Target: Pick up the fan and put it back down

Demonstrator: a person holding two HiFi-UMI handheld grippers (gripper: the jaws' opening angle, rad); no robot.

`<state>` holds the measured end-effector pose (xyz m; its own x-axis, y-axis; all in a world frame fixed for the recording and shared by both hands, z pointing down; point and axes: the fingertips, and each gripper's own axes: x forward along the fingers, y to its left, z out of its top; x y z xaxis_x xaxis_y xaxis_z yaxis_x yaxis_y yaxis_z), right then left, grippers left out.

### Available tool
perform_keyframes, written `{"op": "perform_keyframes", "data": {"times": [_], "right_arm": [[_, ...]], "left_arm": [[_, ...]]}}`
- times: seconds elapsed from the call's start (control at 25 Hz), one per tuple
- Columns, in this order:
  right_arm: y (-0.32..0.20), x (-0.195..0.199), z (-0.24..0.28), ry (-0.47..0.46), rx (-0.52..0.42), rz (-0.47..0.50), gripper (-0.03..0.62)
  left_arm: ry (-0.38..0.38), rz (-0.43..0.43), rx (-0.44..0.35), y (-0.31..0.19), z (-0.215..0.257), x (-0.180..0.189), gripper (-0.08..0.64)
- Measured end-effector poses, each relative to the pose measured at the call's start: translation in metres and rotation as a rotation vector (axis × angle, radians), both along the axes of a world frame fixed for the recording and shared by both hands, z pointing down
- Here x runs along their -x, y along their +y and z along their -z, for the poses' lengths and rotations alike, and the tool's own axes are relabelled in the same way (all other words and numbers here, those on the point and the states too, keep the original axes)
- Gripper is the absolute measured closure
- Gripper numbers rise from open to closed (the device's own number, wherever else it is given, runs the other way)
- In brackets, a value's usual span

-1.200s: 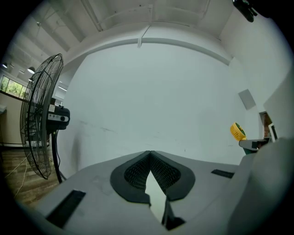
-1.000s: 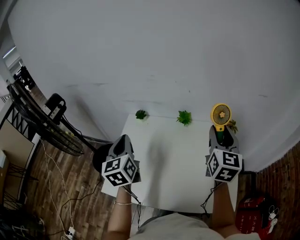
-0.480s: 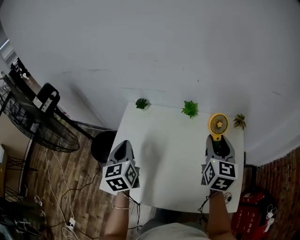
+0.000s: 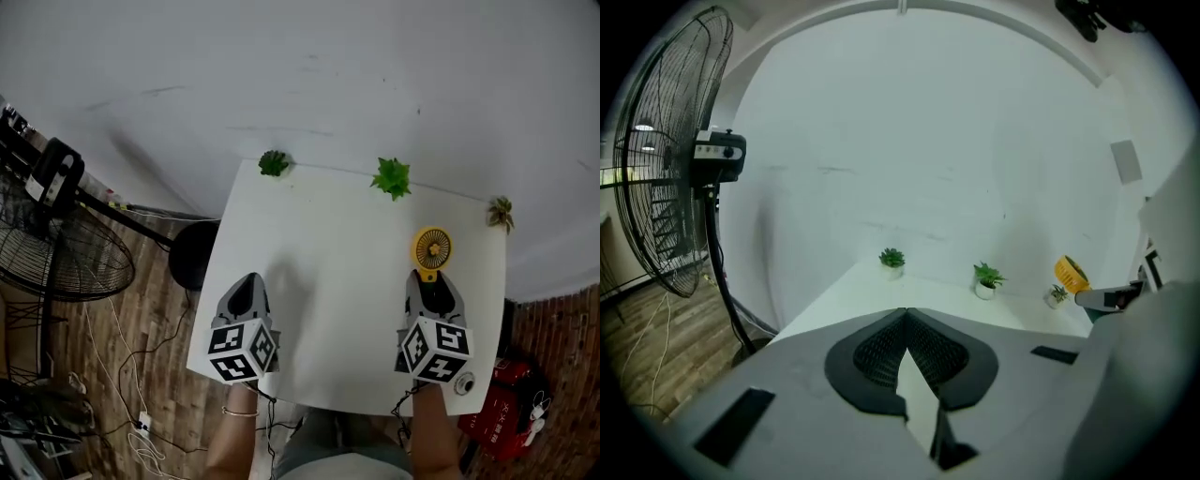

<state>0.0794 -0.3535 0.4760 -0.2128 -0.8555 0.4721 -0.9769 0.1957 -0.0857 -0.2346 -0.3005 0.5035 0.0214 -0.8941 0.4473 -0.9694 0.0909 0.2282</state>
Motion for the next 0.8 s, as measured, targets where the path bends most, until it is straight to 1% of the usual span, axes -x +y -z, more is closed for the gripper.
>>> {"op": "perform_keyframes", "data": {"times": [0.16, 0.48, 0.8], "right_arm": [[0.004, 0.003, -0.03, 0.0, 0.062, -0.006, 0.414], [0.01, 0.003, -0.078, 0.011, 0.165, -0.009, 0.414], [0.012, 0.008, -0.106, 0.013, 0.243, 0.0, 0.414]], "left_arm": [[0.008, -0.015, 0.043, 0.002, -0.025, -0.001, 0.549], [0.025, -0.009, 0.115, 0.009, -0.064, -0.002, 0.549], [0.02, 0.004, 0.144, 0.005, -0.078, 0.007, 0.549]]}}
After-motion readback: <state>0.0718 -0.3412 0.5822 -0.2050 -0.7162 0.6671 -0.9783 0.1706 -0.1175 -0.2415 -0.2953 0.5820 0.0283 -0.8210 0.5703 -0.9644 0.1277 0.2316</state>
